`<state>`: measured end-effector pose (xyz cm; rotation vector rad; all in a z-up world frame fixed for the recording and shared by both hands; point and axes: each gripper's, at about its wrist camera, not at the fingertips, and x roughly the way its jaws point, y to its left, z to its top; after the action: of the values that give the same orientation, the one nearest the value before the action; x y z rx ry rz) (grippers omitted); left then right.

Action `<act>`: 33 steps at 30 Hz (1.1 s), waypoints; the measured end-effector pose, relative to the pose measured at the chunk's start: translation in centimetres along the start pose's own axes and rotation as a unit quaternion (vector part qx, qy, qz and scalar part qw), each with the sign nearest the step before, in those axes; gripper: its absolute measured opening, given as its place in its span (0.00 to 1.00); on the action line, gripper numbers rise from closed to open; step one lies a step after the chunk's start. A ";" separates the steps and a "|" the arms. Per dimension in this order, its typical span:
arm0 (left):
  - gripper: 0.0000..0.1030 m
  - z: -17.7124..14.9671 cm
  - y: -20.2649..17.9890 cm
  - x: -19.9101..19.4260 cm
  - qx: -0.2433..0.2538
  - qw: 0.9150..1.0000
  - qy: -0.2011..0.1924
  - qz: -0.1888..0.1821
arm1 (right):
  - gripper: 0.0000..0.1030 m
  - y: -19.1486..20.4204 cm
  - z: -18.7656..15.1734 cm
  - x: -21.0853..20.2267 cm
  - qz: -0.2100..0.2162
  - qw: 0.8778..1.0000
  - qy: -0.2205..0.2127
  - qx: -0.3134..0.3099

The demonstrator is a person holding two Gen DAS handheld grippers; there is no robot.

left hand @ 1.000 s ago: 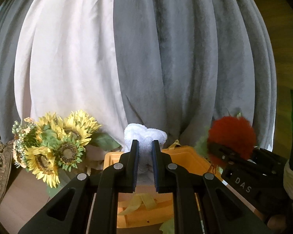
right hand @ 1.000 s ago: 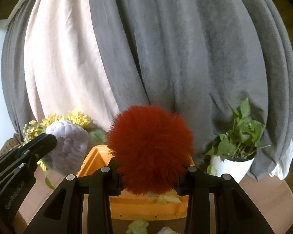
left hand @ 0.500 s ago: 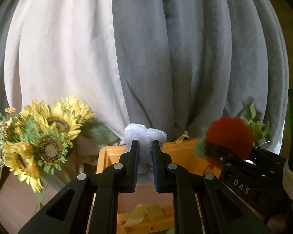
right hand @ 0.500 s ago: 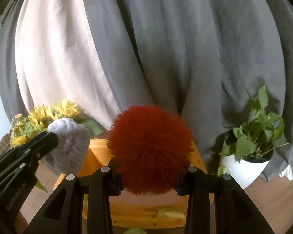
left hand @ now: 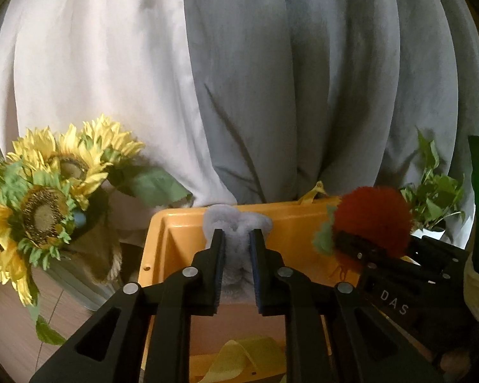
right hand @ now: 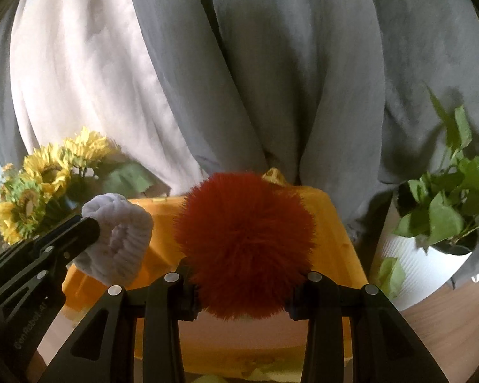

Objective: Organize soft objects
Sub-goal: 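Lower both items into the orange crate and open both grippers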

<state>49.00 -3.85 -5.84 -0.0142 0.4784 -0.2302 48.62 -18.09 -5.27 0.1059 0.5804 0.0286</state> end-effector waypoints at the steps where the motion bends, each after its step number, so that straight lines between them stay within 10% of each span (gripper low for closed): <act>1: 0.27 0.0 0.1 0.2 -0.001 1.000 0.003 -0.001 | 0.38 0.0 0.0 0.4 0.000 1.000 0.003 0.001; 9: 0.42 -0.3 0.6 0.5 -0.002 1.000 0.009 0.002 | 0.69 -0.6 -0.2 1.4 -0.015 1.000 0.019 0.002; 33: 0.66 0.1 0.3 -10.0 -0.004 0.999 -0.036 0.027 | 0.70 -0.7 -0.3 -7.6 -0.040 0.998 -0.038 0.022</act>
<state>40.50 -1.30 -1.29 -0.0167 0.4067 -0.1741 42.05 -19.23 -1.48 0.1253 0.5095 -0.0649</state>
